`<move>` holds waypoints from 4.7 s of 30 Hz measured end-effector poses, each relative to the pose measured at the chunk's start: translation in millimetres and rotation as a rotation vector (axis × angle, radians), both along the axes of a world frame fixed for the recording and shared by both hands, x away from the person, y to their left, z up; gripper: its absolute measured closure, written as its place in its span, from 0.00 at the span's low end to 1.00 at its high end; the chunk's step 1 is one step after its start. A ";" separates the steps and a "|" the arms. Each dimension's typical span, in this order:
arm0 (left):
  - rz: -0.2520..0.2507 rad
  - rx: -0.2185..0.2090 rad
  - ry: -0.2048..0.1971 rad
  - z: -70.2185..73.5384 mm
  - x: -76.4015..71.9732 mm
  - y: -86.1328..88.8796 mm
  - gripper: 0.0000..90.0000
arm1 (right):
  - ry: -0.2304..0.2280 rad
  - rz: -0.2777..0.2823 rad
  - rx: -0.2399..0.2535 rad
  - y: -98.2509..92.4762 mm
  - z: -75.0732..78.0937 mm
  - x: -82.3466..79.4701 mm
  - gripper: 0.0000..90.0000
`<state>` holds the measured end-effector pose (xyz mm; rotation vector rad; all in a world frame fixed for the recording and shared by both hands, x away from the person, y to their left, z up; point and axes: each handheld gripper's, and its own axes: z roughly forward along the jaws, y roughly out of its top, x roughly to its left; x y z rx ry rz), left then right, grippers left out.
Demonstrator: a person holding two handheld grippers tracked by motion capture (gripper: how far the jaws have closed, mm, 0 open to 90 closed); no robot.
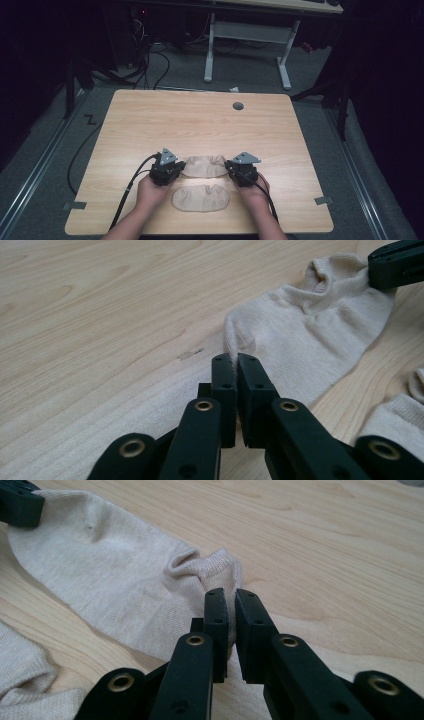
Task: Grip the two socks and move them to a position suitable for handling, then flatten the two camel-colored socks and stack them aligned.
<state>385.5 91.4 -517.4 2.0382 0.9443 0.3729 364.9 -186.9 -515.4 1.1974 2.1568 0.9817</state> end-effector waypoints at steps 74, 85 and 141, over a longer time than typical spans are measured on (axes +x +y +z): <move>-0.130 0.036 -0.002 27.7 -103.7 24.3 0.96 | -0.072 0.189 -0.029 -1.4 20.8 -109.6 0.94; -0.123 0.058 0.029 18.6 -102.4 25.7 0.96 | -0.038 0.198 -0.055 3.2 9.9 -105.8 0.93; 0.144 0.058 -0.014 1.6 -26.0 89.5 0.56 | -0.044 -0.175 0.040 -91.1 -6.9 -30.0 0.61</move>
